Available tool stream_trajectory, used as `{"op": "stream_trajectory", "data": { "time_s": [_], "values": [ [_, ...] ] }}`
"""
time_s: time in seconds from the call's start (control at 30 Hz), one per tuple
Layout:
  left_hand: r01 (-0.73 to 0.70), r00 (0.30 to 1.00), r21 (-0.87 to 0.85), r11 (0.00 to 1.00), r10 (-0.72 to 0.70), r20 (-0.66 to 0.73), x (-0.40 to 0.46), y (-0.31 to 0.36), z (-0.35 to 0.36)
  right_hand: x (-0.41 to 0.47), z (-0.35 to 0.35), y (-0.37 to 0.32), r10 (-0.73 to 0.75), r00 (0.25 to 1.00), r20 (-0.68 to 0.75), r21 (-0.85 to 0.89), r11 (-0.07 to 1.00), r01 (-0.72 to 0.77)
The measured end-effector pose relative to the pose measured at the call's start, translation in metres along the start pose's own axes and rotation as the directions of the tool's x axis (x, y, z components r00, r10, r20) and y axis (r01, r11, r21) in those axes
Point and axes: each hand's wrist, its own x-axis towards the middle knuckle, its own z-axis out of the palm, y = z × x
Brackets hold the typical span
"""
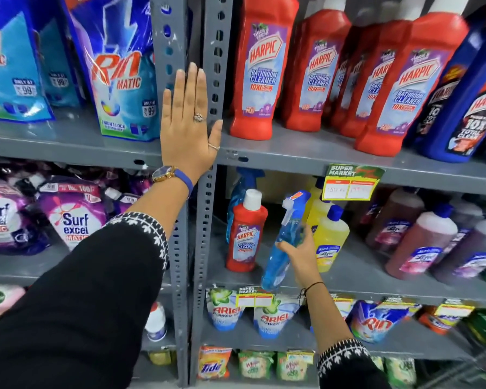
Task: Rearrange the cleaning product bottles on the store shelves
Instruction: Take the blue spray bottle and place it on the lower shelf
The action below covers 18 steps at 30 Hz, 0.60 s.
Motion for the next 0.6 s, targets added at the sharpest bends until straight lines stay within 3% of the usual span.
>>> {"op": "stream_trajectory", "data": {
  "time_s": [0.17, 0.27, 0.6],
  "values": [
    [0.003, 1.0, 0.024, 1.0, -0.003, -0.014, 0.0, -0.001, 0.002, 0.022, 0.006, 0.004, -0.069, 0.977, -0.203, -0.235, 0.972, 0.02],
    [0.005, 1.0, 0.016, 1.0, -0.004, -0.023, 0.0, -0.001, 0.002, 0.033, 0.012, 0.007, -0.093, 0.95, -0.299, -0.291, 0.957, 0.002],
    [0.01, 1.0, 0.024, 1.0, -0.009, -0.025, 0.0, 0.0, 0.0, 0.045, 0.027, 0.011, -0.11, 0.927, -0.358, -0.459, 0.885, -0.073]
  ]
}}
